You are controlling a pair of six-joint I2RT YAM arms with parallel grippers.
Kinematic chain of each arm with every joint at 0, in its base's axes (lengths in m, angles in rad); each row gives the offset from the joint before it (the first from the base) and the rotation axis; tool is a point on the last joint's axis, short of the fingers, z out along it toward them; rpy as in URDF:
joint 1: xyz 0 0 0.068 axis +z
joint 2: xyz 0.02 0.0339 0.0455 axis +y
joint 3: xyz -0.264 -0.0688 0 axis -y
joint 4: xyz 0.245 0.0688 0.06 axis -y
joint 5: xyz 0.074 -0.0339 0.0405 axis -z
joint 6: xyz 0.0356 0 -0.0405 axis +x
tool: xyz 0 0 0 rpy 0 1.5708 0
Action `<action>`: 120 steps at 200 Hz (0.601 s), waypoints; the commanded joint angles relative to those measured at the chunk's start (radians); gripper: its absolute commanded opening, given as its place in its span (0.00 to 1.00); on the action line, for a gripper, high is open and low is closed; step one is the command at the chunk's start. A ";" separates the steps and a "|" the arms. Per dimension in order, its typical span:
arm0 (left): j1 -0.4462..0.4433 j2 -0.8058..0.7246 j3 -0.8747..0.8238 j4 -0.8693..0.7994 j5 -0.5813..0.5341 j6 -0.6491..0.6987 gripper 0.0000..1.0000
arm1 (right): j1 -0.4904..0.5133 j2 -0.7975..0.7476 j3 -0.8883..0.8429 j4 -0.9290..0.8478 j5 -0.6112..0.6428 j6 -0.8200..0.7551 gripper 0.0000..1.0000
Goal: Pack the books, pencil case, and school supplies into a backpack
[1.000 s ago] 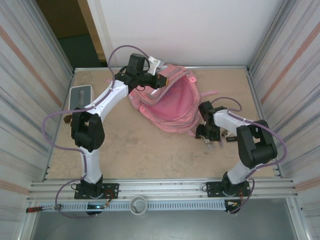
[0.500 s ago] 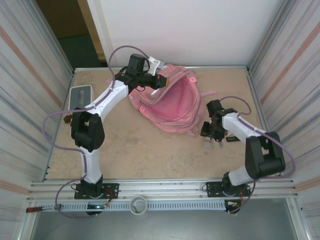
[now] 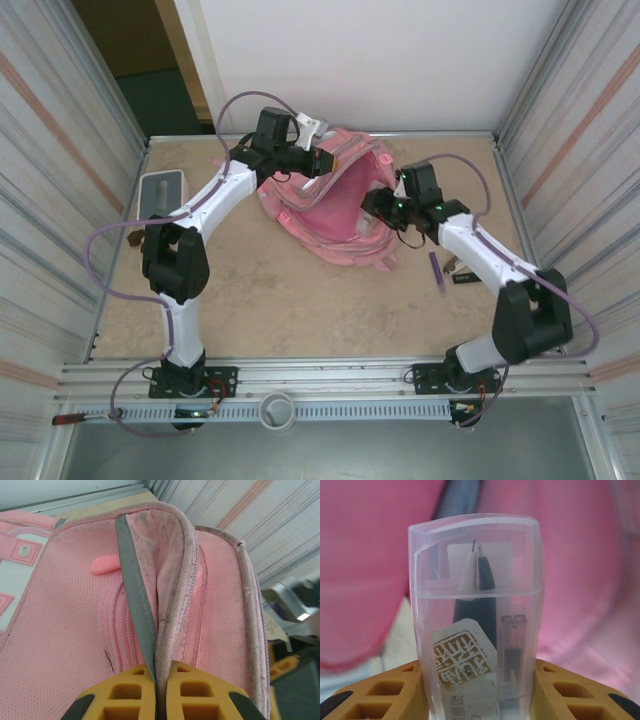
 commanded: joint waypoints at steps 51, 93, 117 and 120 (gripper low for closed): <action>-0.003 -0.075 0.001 0.097 0.040 -0.032 0.00 | 0.010 0.433 0.315 0.237 0.015 0.275 0.52; -0.003 -0.083 -0.009 0.097 0.034 -0.021 0.00 | 0.013 0.405 0.268 0.216 0.016 0.191 0.69; -0.003 -0.079 -0.011 0.100 0.040 -0.024 0.00 | 0.015 0.335 0.168 0.241 0.009 0.171 0.68; -0.003 -0.078 -0.011 0.100 0.041 -0.024 0.00 | 0.017 0.324 0.155 0.244 0.006 0.166 0.68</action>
